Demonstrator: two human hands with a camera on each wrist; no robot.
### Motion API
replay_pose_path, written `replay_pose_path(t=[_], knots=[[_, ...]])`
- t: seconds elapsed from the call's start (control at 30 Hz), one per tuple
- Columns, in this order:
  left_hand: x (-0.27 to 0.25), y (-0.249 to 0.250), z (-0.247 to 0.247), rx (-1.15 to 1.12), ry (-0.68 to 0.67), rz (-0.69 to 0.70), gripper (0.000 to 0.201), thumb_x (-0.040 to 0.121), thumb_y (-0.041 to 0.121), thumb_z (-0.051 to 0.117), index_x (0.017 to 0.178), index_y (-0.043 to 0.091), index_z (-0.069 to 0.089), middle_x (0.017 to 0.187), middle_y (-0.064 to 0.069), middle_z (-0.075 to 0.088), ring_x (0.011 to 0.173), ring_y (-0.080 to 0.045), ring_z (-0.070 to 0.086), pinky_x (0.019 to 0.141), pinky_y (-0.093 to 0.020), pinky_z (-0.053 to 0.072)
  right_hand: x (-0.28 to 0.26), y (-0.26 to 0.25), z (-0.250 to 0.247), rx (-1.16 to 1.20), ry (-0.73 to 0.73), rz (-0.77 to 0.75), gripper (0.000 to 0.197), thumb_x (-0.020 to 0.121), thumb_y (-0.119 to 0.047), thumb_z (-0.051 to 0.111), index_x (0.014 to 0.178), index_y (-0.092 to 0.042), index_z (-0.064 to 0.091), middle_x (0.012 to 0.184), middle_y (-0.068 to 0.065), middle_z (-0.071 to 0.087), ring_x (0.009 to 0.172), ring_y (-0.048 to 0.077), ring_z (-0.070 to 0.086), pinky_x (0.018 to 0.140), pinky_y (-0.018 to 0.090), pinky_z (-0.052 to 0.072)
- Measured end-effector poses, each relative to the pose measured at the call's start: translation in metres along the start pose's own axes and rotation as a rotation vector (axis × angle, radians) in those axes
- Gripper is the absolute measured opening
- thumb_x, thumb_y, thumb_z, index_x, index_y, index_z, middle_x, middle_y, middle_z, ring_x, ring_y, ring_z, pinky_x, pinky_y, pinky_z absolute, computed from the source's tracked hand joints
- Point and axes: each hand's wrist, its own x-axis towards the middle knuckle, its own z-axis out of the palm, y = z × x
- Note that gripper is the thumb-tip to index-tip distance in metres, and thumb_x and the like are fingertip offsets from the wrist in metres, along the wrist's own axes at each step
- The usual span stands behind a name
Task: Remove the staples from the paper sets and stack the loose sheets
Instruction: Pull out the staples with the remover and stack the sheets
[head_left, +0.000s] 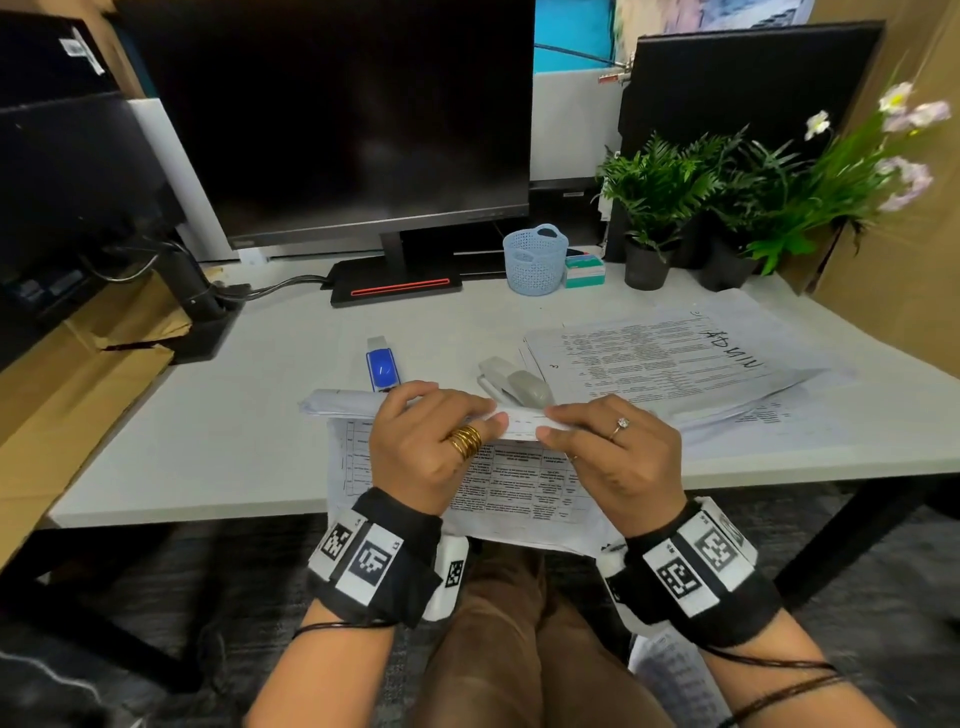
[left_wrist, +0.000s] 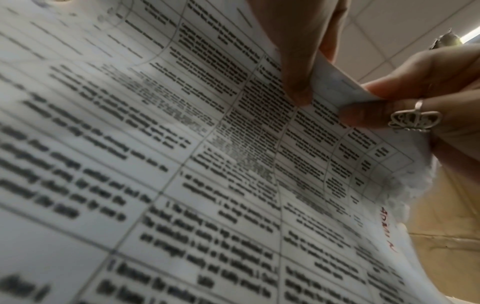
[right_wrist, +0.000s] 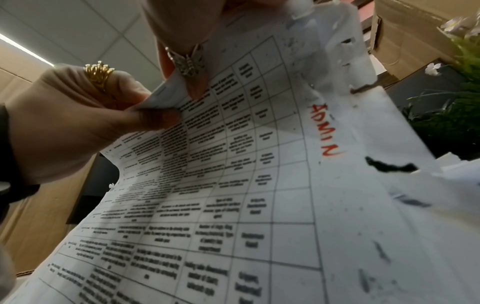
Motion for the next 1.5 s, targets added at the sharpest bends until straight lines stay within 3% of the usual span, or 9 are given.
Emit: replay_pose_path(t=[0.4,0.53,0.6,0.8,0.97,1.13,1.2,1.33,1.5], knots=[[0.007,0.01,0.002,-0.014,-0.026,0.1,0.03,0.096,0.018,0.051,0.078,0.016,0.076,0.077,0.003,0.072,0.064,-0.014,0.065,0.081,-0.03,0.04,-0.001,0.0,-0.012,-0.042,-0.074,0.114,0.035,0.068,0.014,0.06,0.088,-0.011,0.074,0.077,-0.002,0.071,0.065,0.017,0.062,0.053,0.029,0.048],[0.007,0.028,0.015,0.039,-0.248,0.077,0.004,0.078,0.017,0.074,0.082,0.019,0.075,0.073,0.005,0.07,0.059,-0.015,0.063,0.088,-0.036,0.035,-0.011,0.009,-0.023,-0.092,-0.232,0.246,0.043,0.061,0.009,0.056,0.092,-0.015,0.074,0.074,-0.004,0.066,0.069,0.013,0.059,0.053,0.024,0.046],[0.004,0.033,0.021,0.081,-0.395,0.019,0.021,0.07,0.024,0.082,0.089,0.02,0.074,0.075,0.004,0.071,0.062,-0.016,0.064,0.093,-0.038,0.03,-0.021,0.021,-0.036,-0.114,-0.318,0.329,0.03,0.067,0.0,0.056,0.083,-0.018,0.073,0.076,-0.007,0.067,0.074,0.007,0.056,0.054,0.02,0.043],[0.006,0.031,0.013,0.183,-0.816,-0.262,0.051,0.085,0.06,0.05,0.129,0.033,0.049,0.111,0.011,0.064,0.108,-0.011,0.055,0.101,-0.032,0.01,-0.058,0.068,-0.098,-0.154,-0.452,0.763,0.031,0.074,0.007,0.071,0.074,-0.024,0.069,0.076,-0.008,0.066,0.075,0.02,0.064,0.069,0.027,0.045],[0.001,0.051,0.023,-0.247,-0.793,-0.364,0.036,0.085,0.046,0.061,0.116,0.027,0.06,0.112,0.008,0.063,0.108,-0.014,0.052,0.089,-0.027,0.031,-0.093,0.085,-0.129,0.079,-0.334,1.099,0.061,0.076,0.008,0.07,0.062,-0.052,0.065,0.068,-0.029,0.065,0.072,-0.014,0.057,0.07,0.0,0.039],[-0.01,0.084,0.044,-0.309,-0.992,-0.234,0.042,0.095,0.037,0.048,0.134,0.021,0.045,0.124,0.0,0.056,0.112,-0.019,0.051,0.087,-0.029,0.043,-0.131,0.088,-0.139,0.089,-0.308,1.237,0.059,0.078,0.01,0.067,0.066,-0.048,0.067,0.071,-0.014,0.066,0.073,-0.007,0.059,0.072,0.005,0.044],[-0.014,0.091,0.057,-0.318,-1.052,-0.198,0.038,0.096,0.022,0.049,0.134,0.015,0.047,0.127,-0.004,0.056,0.114,-0.023,0.054,0.09,-0.033,0.045,-0.14,0.084,-0.141,0.035,-0.392,1.272,0.049,0.078,0.009,0.066,0.067,-0.039,0.064,0.075,-0.01,0.064,0.079,0.008,0.06,0.076,0.019,0.045],[-0.016,0.117,0.081,-0.237,-1.168,-0.079,0.041,0.096,0.008,0.044,0.137,0.013,0.043,0.13,-0.009,0.051,0.116,-0.028,0.051,0.094,-0.031,0.041,-0.137,0.069,-0.137,-0.01,-0.44,1.193,0.048,0.068,0.008,0.076,0.106,-0.018,0.062,0.098,-0.005,0.062,0.099,0.014,0.059,0.085,0.011,0.038],[-0.008,0.156,0.105,-0.081,-1.314,0.134,0.038,0.093,0.001,0.043,0.13,0.007,0.044,0.126,-0.012,0.05,0.117,-0.029,0.045,0.091,-0.036,0.038,-0.107,0.042,-0.13,-0.076,-0.686,0.949,0.048,0.072,-0.013,0.074,0.112,-0.033,0.059,0.1,-0.014,0.063,0.096,0.007,0.059,0.086,0.022,0.046]])
